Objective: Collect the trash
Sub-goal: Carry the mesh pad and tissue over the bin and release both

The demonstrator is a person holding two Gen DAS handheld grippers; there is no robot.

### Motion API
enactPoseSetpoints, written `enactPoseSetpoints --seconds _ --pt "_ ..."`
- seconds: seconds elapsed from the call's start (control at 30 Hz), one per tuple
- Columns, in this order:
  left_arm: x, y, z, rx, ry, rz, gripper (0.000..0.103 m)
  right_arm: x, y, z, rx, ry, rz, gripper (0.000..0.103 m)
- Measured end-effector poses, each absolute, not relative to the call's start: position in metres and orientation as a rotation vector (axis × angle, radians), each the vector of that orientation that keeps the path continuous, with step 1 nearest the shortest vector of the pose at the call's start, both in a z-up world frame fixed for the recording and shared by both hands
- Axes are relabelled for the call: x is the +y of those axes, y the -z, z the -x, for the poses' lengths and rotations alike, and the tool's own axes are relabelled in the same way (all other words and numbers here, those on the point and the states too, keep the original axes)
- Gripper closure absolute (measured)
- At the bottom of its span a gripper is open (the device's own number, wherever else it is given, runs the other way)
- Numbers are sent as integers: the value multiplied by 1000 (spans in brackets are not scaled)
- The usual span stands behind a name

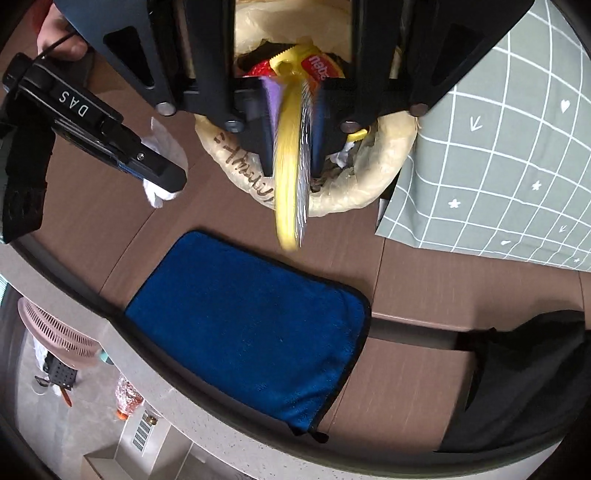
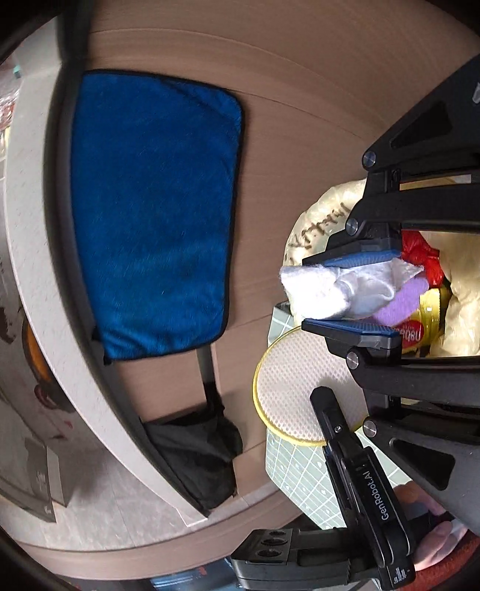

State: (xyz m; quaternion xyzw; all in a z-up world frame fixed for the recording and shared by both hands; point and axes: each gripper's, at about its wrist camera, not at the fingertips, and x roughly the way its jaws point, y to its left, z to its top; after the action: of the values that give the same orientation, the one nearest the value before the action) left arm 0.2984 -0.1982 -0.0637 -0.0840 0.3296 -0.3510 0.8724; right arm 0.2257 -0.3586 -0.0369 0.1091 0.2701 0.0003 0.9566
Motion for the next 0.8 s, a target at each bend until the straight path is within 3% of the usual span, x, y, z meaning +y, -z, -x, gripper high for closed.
enactPoseSetpoints --seconds 0.07,0.53,0.8 --pt "-193 64 -299 678 732 203 61 -364 41 -226 556 10 -242 78" --pt "-158 77 -320 761 580 271 60 -338 74 -263 652 -85 -265 78" --pt "-173 105 -338 847 509 213 77 -367 89 -256 669 -8 -304 78"
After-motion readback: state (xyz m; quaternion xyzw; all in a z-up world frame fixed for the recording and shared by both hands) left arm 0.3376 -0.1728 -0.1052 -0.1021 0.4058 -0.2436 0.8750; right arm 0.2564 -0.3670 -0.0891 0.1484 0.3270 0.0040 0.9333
